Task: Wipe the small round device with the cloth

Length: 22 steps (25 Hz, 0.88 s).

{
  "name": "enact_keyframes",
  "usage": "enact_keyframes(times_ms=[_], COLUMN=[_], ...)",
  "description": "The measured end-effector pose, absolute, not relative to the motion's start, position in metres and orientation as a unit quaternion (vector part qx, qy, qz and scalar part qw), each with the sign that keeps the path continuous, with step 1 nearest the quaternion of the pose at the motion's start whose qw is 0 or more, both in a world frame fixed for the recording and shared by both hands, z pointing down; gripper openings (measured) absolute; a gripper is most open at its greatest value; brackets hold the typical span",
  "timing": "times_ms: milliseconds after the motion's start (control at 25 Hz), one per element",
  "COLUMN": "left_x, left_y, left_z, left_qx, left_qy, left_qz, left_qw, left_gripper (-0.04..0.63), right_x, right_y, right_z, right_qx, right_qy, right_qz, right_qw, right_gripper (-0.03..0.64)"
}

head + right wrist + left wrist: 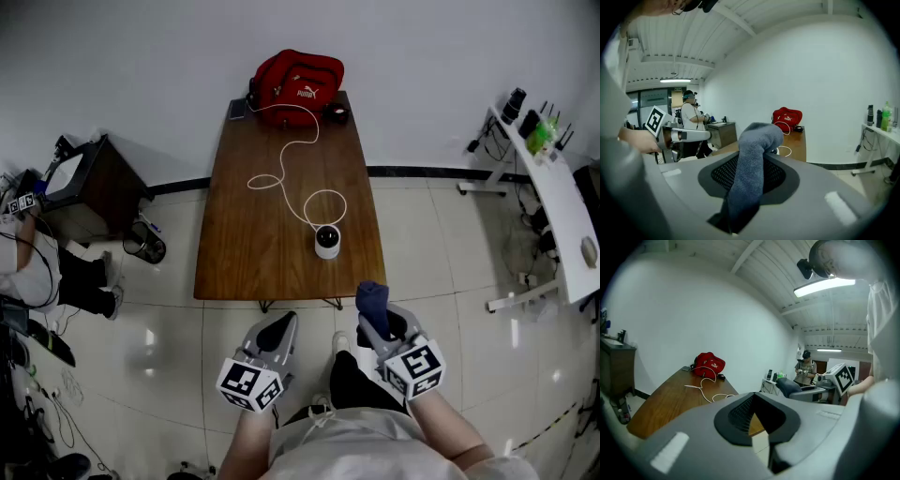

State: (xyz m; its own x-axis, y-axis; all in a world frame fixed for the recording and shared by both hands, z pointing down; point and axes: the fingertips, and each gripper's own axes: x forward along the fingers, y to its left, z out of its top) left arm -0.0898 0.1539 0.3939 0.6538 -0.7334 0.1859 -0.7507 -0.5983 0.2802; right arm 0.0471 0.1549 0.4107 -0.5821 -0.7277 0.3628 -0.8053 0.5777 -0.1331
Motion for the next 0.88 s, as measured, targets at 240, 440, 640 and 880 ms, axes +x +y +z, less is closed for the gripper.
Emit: enact_keyframes(times_ms=[240,440,640,880], left_x=[-0.058,-0.034,-0.006,0.003], left_y=[0.050,-0.012,-0.048,-0.075], left_z=[0.409,0.432,0.471,0.502], left_qx=[0.893,0.891,0.889,0.887], left_qy=[-0.414,-0.413,-0.400,-0.392], left_qz=[0.041,0.078,0.109,0.135], left_qw=[0.173,0.174,0.196,0.204], left_gripper=[0.006,0.006,0.006,0.006], right_x=[0.060,0.059,0.043,0.029], right_y=[0.048,-0.017,-0.046,-0.057], right_z=[0.437,0.459,0.494,0.529], right_qx=[0.399,0.355,0.309,0.285], right_qy=[-0.888,-0.900,-0.906,-0.902], right_qz=[0.150,0.150,0.158,0.189], right_qw=[0.175,0.205,0.244,0.263], right_gripper=[0.120,0.120,0.120,0.120])
